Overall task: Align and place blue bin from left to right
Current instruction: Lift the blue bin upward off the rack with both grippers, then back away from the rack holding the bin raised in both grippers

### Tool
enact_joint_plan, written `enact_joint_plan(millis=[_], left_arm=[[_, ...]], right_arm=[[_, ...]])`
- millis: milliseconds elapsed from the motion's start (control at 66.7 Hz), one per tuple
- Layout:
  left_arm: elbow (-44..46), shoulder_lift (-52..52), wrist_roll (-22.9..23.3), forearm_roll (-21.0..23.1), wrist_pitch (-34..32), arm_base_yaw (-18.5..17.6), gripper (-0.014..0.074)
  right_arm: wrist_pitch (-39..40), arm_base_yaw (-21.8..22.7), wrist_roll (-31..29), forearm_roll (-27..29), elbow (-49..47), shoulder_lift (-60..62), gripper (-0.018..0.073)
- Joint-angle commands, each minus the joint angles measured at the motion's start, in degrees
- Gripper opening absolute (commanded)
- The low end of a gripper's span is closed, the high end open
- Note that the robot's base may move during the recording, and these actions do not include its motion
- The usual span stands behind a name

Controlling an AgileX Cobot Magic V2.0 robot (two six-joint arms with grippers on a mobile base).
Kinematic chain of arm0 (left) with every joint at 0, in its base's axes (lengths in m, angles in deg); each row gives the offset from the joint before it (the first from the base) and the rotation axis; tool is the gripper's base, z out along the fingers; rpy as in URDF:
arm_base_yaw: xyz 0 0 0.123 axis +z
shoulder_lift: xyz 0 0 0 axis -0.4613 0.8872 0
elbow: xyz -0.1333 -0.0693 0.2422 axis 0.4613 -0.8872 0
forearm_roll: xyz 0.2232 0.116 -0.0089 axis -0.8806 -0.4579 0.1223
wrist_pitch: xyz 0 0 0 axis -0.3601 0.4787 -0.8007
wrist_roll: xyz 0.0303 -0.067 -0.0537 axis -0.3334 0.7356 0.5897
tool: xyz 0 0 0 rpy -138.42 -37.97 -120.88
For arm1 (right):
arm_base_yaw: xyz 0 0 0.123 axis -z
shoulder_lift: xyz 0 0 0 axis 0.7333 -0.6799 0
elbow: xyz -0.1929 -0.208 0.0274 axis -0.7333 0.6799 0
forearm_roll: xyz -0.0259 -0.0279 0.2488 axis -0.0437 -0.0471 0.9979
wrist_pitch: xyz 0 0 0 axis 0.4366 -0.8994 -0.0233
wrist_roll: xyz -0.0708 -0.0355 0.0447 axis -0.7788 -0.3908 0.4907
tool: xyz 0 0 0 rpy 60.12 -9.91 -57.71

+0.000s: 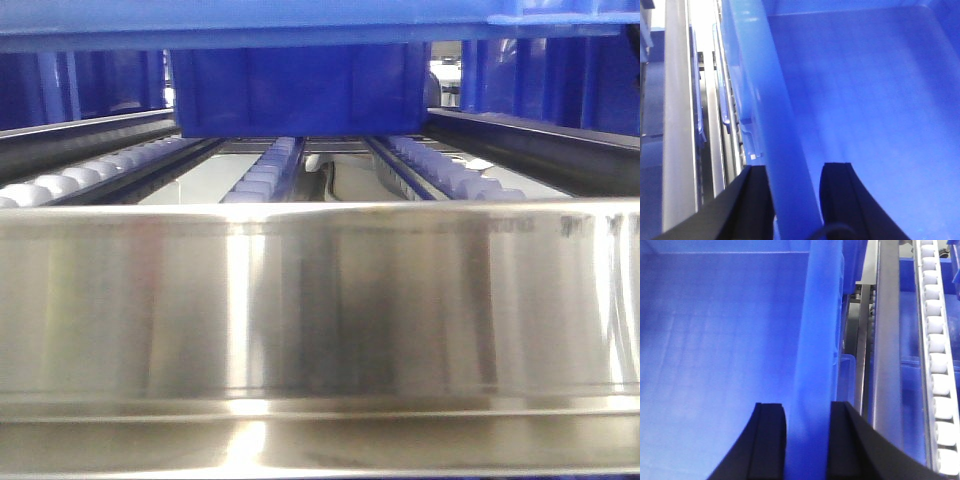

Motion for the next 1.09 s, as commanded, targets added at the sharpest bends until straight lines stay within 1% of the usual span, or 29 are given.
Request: enact_joint_plan(millis=[0,240,360,584,1079], left_arm=[[1.0,-1.4,-1.6,8.1,-4.4,-1.1,-0.0111],[1.0,-1.4,-1.6,8.1,-4.9,-1.1,-0.0111],[1.0,-1.4,-1.6,7.7,-6.5,-1.1,-0.0111],[1.0,-1.4,-1.6,7.7,-12.4,-1.1,-0.0111],[1.0,-1.4,-1.6,7.3,-22.8,-1.1,-0.0111]], right_arm=[[7.2,-0.5,-0.6,4.5,-1.0,1.0,-0.0059],[7.2,-0.5,-0.6,4.5,-1.0,1.0,-0.0059],[7.2,-0.5,-0.6,4.5,-1.0,1.0,-0.0059],[7.2,-0.5,-0.6,4.5,-1.0,1.0,-0.0059],[7.2,-0.5,-0.6,4.5,-1.0,1.0,-0.0059]])
